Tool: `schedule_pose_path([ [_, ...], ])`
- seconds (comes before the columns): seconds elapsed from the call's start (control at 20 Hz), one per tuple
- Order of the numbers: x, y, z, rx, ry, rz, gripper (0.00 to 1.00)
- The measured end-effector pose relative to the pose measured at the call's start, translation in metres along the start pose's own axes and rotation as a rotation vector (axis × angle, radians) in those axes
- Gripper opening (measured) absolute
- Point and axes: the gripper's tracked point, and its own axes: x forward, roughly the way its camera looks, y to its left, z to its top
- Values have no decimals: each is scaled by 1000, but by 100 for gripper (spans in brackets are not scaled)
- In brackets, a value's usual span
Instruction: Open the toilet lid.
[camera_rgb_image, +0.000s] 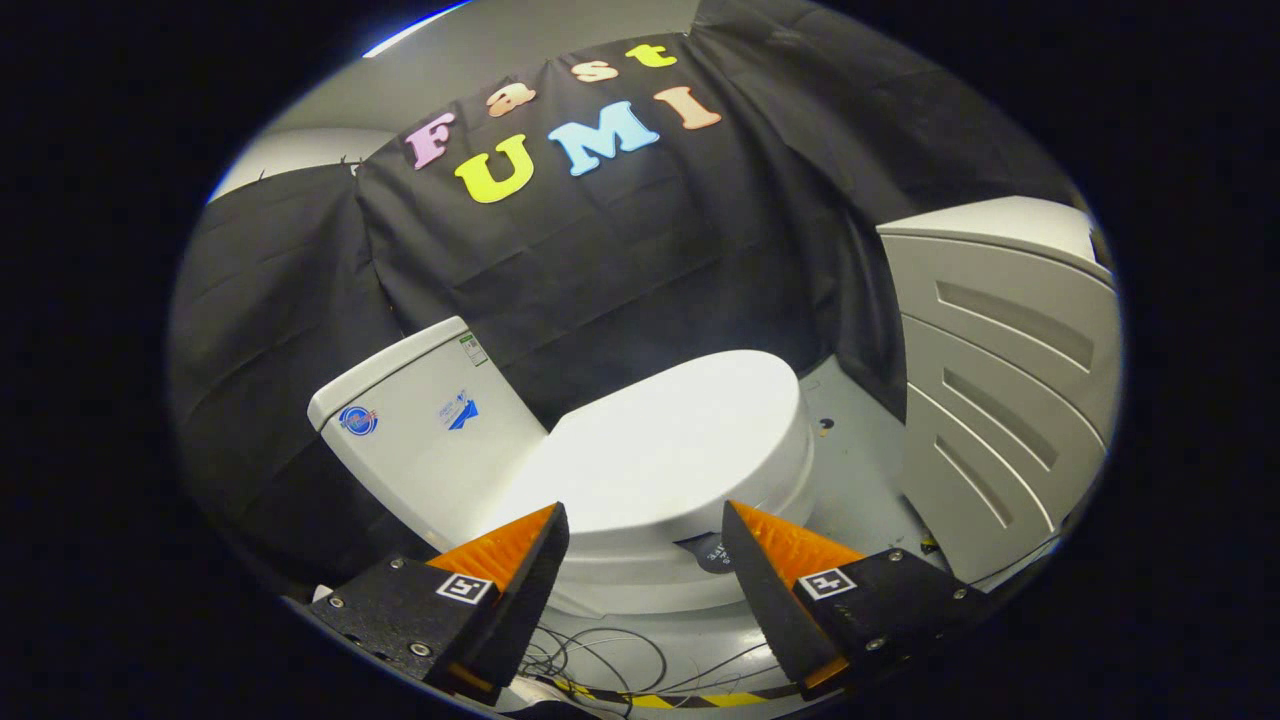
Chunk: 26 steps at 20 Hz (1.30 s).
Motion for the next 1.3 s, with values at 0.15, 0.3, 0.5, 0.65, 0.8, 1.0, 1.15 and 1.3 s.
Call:
schedule_pose_path([
  [0.15, 6, -9, -12, 63, 41, -6, 95],
  [0.3, 12, -15, -26, 140, 95, -1, 95],
  [0.5, 27, -26, -39, 247, 144, -15, 95],
  [0.65, 40, -38, -46, 299, 170, -45, 94],
  [0.8, 49, -46, -56, 368, 199, -56, 93],
  [1.0, 55, -52, -65, 482, 214, -54, 88],
  [1.15, 64, -48, -70, 559, 231, -27, 84],
  [1.3, 71, -51, -70, 593, 236, -32, 74],
])
